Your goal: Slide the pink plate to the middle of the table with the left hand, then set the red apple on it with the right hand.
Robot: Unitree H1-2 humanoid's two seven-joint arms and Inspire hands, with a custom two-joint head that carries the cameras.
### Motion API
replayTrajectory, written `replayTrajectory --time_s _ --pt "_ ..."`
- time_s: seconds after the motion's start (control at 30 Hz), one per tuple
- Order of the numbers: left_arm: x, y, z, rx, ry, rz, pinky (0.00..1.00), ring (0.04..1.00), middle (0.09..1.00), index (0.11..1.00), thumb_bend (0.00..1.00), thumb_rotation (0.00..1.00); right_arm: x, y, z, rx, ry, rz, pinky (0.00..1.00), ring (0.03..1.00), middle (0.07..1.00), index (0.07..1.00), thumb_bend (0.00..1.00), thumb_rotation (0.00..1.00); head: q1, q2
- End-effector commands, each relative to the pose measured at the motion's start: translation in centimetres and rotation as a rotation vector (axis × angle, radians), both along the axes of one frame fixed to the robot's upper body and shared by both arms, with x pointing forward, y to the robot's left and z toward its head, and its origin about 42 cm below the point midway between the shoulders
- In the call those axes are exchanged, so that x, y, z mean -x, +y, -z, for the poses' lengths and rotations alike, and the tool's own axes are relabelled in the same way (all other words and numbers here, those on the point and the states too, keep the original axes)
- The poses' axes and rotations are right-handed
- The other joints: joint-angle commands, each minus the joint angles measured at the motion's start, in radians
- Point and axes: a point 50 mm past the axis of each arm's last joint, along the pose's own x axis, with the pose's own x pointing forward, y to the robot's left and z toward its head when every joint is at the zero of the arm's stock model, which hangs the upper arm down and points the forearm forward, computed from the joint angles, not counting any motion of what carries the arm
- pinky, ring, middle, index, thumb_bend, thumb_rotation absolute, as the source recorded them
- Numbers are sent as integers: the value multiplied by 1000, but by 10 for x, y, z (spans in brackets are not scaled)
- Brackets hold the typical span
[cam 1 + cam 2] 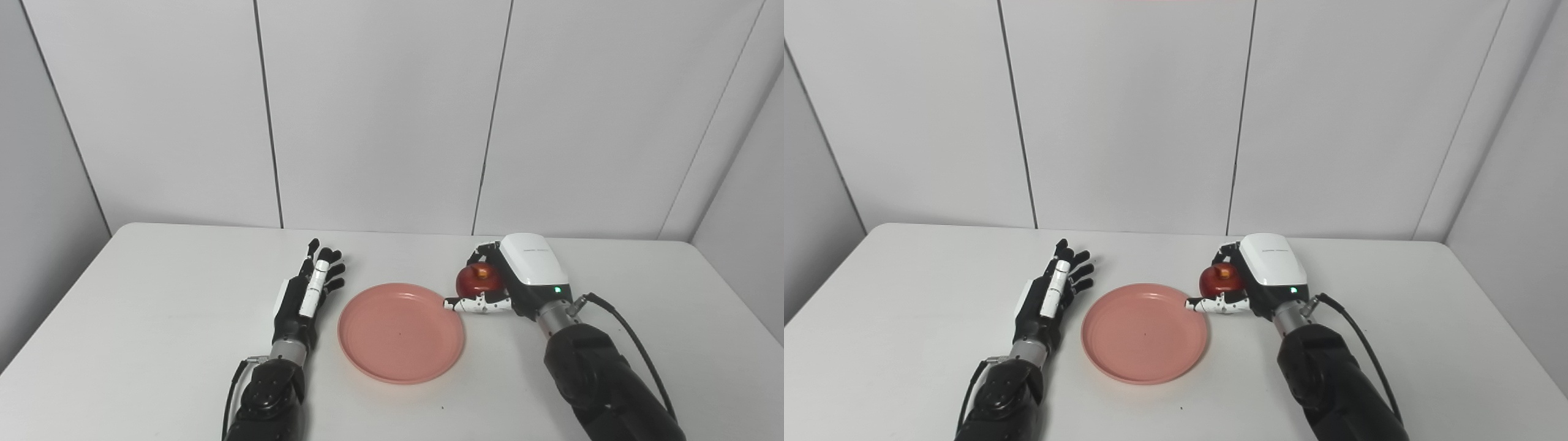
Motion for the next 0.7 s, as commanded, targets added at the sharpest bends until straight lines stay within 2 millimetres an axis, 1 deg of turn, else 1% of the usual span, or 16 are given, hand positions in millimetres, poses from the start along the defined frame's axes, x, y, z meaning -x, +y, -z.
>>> replayTrajectory --time_s 0.0,0.13,0.27,0.4,0.43,0.47,0.53,0.67 --pt "16 -10 26 18 90 10 829 851 885 1000 786 853 -12 13 -44 -17 -130 -70 121 180 263 364 501 394 6 0" --pt "15 -12 27 13 87 10 824 845 880 1000 755 857 -12 20 -48 -12 -145 -91 117 177 262 360 504 401 14 -3" --pt "14 -13 27 14 85 9 828 844 881 1000 760 857 -11 26 -50 -8 -148 -113 133 199 286 404 508 396 17 -6" --pt "14 -12 27 20 84 5 836 839 879 1000 747 850 -10 38 -50 -17 -147 -134 150 213 296 408 518 379 16 -6" --pt "14 -12 27 18 85 4 838 840 879 1000 740 850 -10 40 -50 -18 -147 -140 151 212 296 406 519 387 16 -6" --pt "14 -12 27 14 85 4 837 841 880 1000 731 852 -10 42 -50 -18 -146 -145 155 217 302 411 516 425 13 -6" --pt "15 -11 28 9 86 5 833 847 883 1000 730 858 -11 47 -51 -19 -150 -159 157 220 305 416 513 455 13 -6" --pt "15 -11 28 7 88 5 821 847 884 1000 735 859 -13 55 -53 -18 -165 -176 155 216 298 399 508 449 9 -6"
